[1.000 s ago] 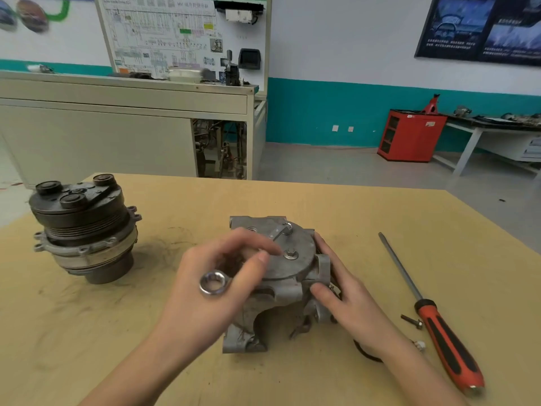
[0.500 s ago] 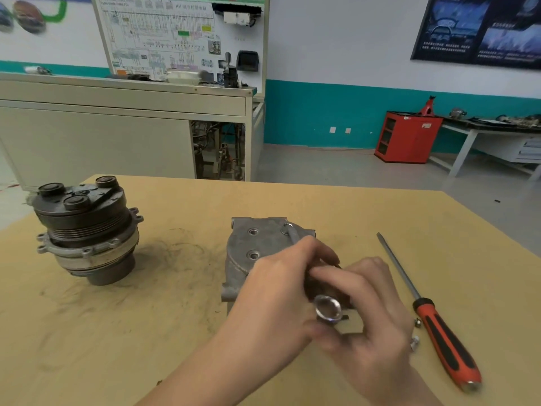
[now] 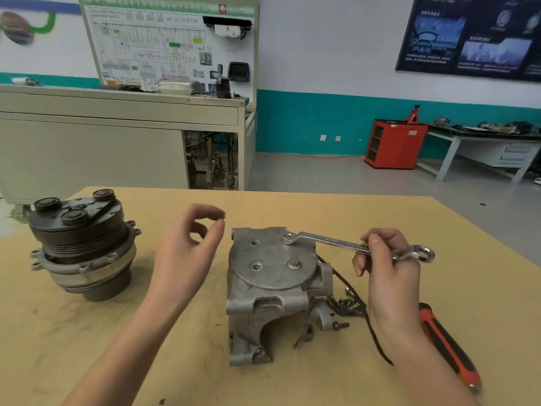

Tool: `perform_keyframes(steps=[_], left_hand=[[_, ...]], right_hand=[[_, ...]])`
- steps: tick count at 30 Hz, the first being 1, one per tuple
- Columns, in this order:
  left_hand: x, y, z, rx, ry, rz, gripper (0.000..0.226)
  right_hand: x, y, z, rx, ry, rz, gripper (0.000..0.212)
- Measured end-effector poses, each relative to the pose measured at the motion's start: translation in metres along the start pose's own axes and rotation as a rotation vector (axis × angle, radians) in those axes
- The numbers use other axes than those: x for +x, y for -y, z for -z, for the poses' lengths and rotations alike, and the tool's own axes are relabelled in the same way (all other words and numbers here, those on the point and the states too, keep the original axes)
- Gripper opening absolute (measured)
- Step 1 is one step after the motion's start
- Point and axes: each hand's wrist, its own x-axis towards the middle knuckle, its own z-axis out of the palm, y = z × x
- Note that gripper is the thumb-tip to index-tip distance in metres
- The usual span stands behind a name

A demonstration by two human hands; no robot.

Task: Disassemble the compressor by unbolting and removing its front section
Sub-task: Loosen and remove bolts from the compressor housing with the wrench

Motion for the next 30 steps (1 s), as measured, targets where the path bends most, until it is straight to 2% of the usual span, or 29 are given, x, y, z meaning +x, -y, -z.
perform_keyframes(steps=[2,6,9,15,18,23,30], left_hand=[[-0.001,0.013,-0.005,-0.003,0.059,0.085,0.021],[-0.013,0.025,-0.013,-0.15,0.246,0.24,0.054],[-0.022,0.029,-0.018,-0.273,0.232,0.336,0.051],[-0.023,0.028,-0.021,-0.311,0.208,0.32,0.045],[-0.023,0.029,-0.02,-0.306,0.207,0.313,0.043],[-0.024,0.029,-0.02,-0.323,0.209,0.316,0.042],[-0.023,0.029,-0.022,-0.325,0.189,0.295,0.04]], right_hand=[[0.015,-0.004,0.0,0.026,-0.011,-0.096,0.018],[0.045,-0.015,-0.006,0.126,0.004,-0.353,0.011],[0.063,-0.025,-0.021,0.122,0.053,-0.426,0.014],[0.101,-0.032,-0.053,-0.049,0.306,-0.575,0.025],[0.11,-0.03,-0.067,-0.253,0.42,-0.558,0.025],[0.112,-0.019,-0.091,-0.63,0.517,-0.468,0.024],[0.097,-0.013,-0.136,-1.032,0.742,-0.079,0.029]])
